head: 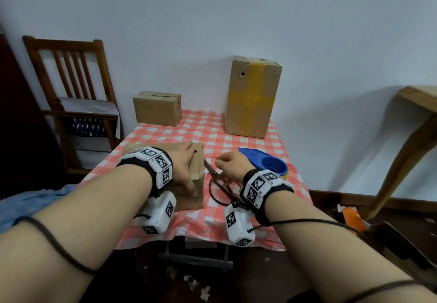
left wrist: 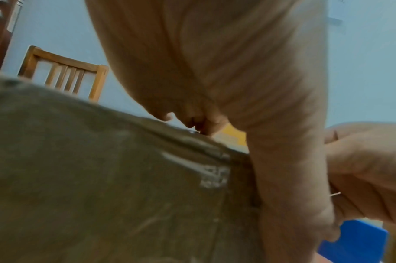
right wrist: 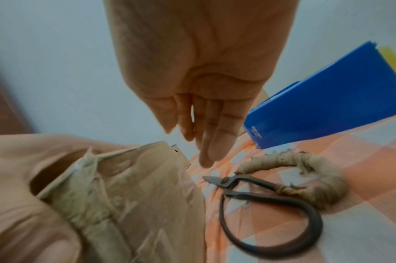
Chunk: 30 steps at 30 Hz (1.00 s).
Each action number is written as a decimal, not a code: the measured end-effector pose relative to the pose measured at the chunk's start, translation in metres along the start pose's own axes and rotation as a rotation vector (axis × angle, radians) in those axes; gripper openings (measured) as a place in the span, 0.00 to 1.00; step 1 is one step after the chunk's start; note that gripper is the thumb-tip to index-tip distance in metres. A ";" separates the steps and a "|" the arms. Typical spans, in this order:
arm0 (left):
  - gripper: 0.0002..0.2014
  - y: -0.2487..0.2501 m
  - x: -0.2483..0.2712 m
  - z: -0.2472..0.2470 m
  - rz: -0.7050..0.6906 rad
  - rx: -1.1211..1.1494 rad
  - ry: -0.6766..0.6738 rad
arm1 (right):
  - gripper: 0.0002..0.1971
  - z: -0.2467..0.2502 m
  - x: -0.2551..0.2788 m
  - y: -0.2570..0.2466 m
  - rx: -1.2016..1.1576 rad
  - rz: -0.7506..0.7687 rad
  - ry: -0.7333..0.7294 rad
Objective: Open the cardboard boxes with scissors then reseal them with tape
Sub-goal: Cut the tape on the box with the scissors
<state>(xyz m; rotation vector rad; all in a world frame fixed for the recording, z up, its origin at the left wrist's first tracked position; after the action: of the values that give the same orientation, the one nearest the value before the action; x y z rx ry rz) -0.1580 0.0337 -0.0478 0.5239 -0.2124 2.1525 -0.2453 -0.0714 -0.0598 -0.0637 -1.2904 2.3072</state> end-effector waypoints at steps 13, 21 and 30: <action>0.77 -0.032 0.001 0.010 0.116 -0.072 -0.078 | 0.24 0.000 -0.006 -0.021 -0.178 0.034 -0.046; 0.73 -0.035 0.008 0.013 0.118 -0.106 0.017 | 0.40 -0.027 -0.018 -0.040 -0.126 0.014 -0.184; 0.82 -0.050 0.019 0.032 0.063 -0.121 0.310 | 0.61 -0.030 -0.020 -0.081 0.156 0.180 -0.158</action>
<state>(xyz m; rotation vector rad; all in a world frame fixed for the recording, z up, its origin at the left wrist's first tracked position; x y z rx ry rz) -0.1188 0.0665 -0.0130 0.1123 -0.1873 2.2313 -0.1877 -0.0213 -0.0142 0.0589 -1.2180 2.6044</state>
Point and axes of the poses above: each hand's wrist, its own x-axis away from the middle knuckle, its own z-axis out of the back of the hand, y = z × x, the point moved 10 cm from there along -x, towards the middle knuckle, and after that the axes turned 8 degrees about -y, right-handed, at the moved point
